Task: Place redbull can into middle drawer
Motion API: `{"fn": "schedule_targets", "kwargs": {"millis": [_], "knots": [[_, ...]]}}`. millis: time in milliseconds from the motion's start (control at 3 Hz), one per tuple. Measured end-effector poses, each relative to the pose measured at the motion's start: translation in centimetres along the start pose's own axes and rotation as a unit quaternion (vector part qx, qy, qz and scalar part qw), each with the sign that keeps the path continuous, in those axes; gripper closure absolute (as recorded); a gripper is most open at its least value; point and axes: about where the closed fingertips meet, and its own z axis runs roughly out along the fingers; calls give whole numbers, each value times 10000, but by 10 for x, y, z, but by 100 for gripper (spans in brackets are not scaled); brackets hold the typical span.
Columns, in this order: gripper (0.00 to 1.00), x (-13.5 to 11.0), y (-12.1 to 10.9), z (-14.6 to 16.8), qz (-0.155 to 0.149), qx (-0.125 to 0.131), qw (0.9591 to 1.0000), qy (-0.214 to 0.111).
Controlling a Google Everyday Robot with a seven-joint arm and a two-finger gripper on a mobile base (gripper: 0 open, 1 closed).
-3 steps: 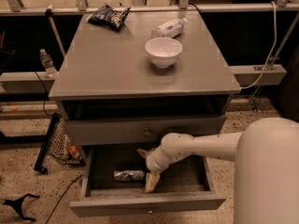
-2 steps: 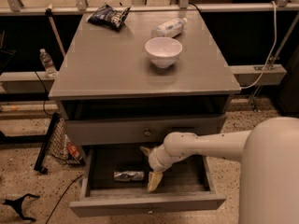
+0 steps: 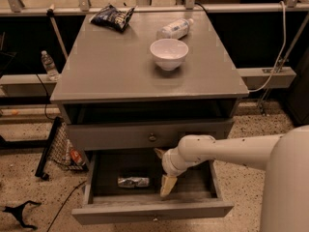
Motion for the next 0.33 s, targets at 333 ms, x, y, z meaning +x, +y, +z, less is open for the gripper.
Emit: {"fn": "schedule_targets", "kwargs": {"millis": [333], "knots": [[0, 12, 4, -11, 163, -3, 9998, 80]]}}
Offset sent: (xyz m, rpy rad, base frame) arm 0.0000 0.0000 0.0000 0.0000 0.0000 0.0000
